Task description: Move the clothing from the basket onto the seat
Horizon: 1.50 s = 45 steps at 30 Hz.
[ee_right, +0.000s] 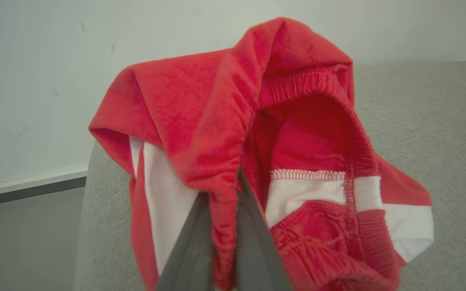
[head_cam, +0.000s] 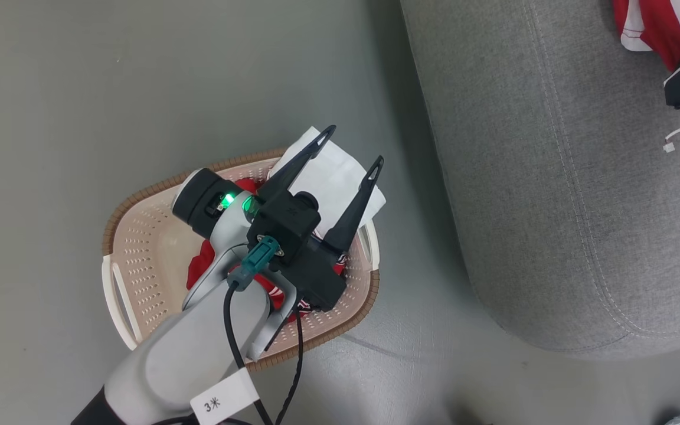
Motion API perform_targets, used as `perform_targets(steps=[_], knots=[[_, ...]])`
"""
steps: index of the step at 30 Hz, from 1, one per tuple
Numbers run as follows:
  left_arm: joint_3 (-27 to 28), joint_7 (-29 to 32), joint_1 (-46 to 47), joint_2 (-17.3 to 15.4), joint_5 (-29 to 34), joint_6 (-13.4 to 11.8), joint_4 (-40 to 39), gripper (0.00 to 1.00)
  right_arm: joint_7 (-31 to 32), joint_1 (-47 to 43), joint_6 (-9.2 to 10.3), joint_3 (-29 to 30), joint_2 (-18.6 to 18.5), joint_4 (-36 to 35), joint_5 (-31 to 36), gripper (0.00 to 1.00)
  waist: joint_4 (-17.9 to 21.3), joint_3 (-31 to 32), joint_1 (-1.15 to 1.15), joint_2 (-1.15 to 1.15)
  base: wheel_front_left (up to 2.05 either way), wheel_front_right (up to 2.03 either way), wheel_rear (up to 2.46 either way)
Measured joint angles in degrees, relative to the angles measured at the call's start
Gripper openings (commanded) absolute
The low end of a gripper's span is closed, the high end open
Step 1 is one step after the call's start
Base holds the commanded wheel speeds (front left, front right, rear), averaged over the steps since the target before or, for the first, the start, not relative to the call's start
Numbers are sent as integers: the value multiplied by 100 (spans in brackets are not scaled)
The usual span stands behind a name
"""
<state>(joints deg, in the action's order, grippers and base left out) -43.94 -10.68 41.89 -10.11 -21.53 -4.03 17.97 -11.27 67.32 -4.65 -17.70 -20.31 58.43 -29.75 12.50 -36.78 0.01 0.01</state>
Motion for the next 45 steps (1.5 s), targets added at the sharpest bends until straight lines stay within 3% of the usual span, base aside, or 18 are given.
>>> perform_targets(steps=[1,12,25,45], knots=[[2,-1,0,-4,0,0,24,100,-35,-5,-25,-12,7,11,5,100,3,12,0,0,0,0,0],[54,-126,-148,-5,-65,-1,308,100,-246,-216,-193,-320,109,102,156,100,79,286,-1,0,0,0,0],[387,-313,-625,204,-441,-8,749,100,-302,-919,-243,-681,236,-208,417,100,98,1186,-1,-2,0,0,0],[1558,-363,-2157,143,-1038,-211,882,100,-302,-2621,-244,-886,790,-1188,436,100,-471,2791,-2,-2,0,0,0]])
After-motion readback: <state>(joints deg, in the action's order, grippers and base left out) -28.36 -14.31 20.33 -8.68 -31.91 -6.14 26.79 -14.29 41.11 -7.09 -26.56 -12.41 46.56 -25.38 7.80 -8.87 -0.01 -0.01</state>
